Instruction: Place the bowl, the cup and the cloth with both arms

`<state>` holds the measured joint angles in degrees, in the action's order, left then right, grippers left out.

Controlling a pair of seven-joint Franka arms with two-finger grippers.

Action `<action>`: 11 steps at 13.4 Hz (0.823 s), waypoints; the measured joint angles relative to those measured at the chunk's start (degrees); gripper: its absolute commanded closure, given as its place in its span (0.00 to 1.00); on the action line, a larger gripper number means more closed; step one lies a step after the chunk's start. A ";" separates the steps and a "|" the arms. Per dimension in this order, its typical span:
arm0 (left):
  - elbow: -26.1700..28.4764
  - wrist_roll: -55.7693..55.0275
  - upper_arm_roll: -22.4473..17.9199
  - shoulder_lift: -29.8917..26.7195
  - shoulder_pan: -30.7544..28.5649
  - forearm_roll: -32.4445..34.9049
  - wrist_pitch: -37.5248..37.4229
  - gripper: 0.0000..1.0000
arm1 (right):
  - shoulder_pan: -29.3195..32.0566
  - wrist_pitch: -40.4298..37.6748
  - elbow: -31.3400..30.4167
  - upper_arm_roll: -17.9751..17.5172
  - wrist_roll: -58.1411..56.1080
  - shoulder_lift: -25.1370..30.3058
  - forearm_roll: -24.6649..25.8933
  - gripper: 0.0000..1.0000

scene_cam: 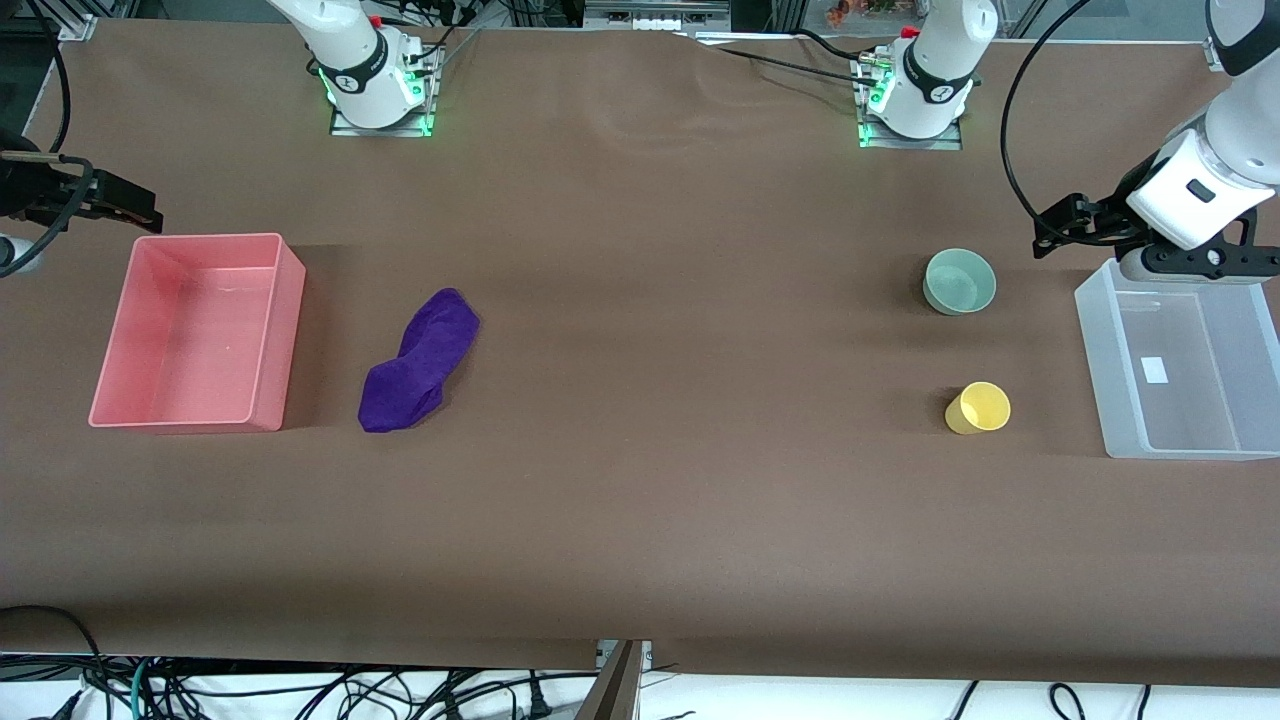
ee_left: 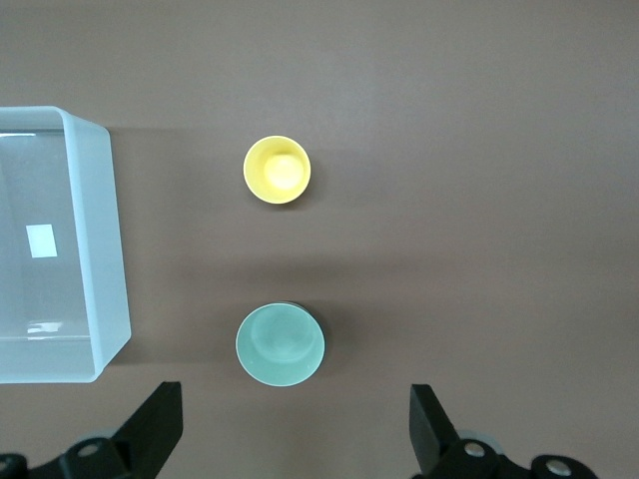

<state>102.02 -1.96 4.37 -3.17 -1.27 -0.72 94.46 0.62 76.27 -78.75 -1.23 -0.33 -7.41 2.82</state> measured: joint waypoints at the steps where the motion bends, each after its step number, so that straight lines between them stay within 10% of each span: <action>1: -0.04 0.00 0.33 0.00 0.04 0.11 0.00 0.00 | 0.00 0.00 0.00 0.00 0.01 0.00 0.00 0.00; 11: 0.05 0.07 0.89 0.80 0.07 0.29 -4.64 0.00 | 0.00 0.00 0.00 0.00 0.00 -0.69 0.00 0.00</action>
<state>102.07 -1.89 5.26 -2.37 -1.20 -0.43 89.83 0.62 76.27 -78.75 -1.23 -0.32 -8.10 2.82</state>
